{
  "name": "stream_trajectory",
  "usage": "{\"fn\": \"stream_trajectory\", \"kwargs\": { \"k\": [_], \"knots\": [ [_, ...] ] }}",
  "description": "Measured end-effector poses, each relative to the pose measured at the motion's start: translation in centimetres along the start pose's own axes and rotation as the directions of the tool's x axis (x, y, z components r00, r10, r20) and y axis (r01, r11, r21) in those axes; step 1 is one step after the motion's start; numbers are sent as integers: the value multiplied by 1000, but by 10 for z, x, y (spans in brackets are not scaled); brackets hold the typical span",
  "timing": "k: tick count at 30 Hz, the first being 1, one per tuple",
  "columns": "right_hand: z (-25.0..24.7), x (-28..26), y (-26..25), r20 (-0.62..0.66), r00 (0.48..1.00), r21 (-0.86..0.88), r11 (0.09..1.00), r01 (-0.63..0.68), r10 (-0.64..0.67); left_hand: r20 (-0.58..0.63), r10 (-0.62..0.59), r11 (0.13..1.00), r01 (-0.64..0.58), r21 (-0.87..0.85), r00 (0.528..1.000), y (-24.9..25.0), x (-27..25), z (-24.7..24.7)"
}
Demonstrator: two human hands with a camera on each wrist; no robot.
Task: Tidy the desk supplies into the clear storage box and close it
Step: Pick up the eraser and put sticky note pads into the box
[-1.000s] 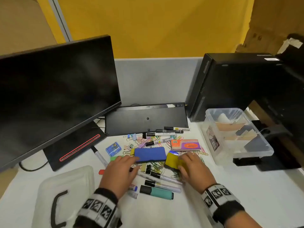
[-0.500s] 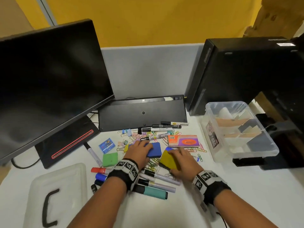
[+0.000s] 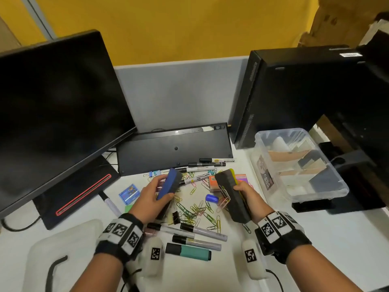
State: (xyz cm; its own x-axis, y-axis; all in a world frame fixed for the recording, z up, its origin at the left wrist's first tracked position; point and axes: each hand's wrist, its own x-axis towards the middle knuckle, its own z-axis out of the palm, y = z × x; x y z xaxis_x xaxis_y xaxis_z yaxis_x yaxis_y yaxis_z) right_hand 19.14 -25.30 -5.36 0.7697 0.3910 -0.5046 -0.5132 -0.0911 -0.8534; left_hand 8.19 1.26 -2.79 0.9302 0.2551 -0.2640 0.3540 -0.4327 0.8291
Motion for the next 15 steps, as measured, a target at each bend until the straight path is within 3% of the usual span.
{"fn": "stream_trajectory", "kwargs": {
  "k": [3, 6, 12, 15],
  "knots": [
    [2, 0, 5, 3, 1000, 63, 998, -25, 25, -13, -9, 969, 5, -245, 1000, 2, -16, -17],
    [5, 1, 12, -18, 999, 67, 997, -30, 31, -41, -52, 923, 32, -384, 998, 4, -28, -27],
    [24, -4, 8, 89, 993, 20, 997, -73, 71, -36, -168, 854, 128, -504, 985, -8, -32, -30],
    [35, -17, -5, 62, 995, -29, 997, -72, 73, -39, -187, 825, 135, -549, 982, -8, -27, -27]
  ]
}}
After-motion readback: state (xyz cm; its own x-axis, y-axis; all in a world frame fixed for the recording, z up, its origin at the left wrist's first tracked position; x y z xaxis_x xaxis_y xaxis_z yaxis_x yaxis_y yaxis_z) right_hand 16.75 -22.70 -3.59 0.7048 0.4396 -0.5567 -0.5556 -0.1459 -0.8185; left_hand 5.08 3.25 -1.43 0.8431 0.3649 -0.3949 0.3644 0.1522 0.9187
